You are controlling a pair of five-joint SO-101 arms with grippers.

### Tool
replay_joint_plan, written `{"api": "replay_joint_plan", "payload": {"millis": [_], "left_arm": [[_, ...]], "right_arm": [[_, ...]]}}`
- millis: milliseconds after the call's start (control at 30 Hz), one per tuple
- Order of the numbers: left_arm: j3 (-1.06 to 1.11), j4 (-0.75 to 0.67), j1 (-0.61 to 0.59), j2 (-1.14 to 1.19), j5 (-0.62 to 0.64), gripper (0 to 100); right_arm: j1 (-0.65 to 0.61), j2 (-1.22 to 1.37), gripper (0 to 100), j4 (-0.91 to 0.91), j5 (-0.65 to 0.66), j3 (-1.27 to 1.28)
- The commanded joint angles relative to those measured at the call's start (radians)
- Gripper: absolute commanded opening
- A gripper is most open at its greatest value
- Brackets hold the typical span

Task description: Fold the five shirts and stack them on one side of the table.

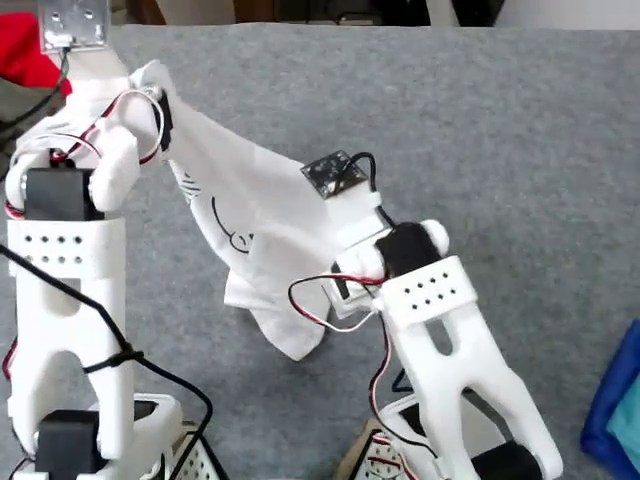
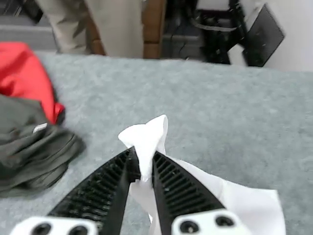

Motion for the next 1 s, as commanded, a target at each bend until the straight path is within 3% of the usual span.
{"api": "replay_joint_plan", "payload": {"millis": [0, 200, 467, 700, 967], "left_arm": [[0.000, 0.006, -0.034, -0.012, -0.006, 2], [0.000, 0.012, -0.060, -0.010, -0.006, 2], [0.032, 0.006, -0.064, -0.012, -0.003, 2], [0.057, 0.006, -0.068, -0.012, -0.003, 2], [0.052, 0.006, -0.069, -0.012, -0.005, 2]], "right_arm": [[-0.016, -0.028, 13.0, -0.104, 0.023, 0.053], [-0.016, -0.012, 12.9, -0.272, 0.018, 0.162], [-0.016, 0.208, 12.9, -0.374, -0.012, 0.140], [-0.030, 0.351, 12.9, -0.345, -0.078, 0.022], [-0.099, 0.323, 12.9, -0.242, -0.107, -0.048]]}}
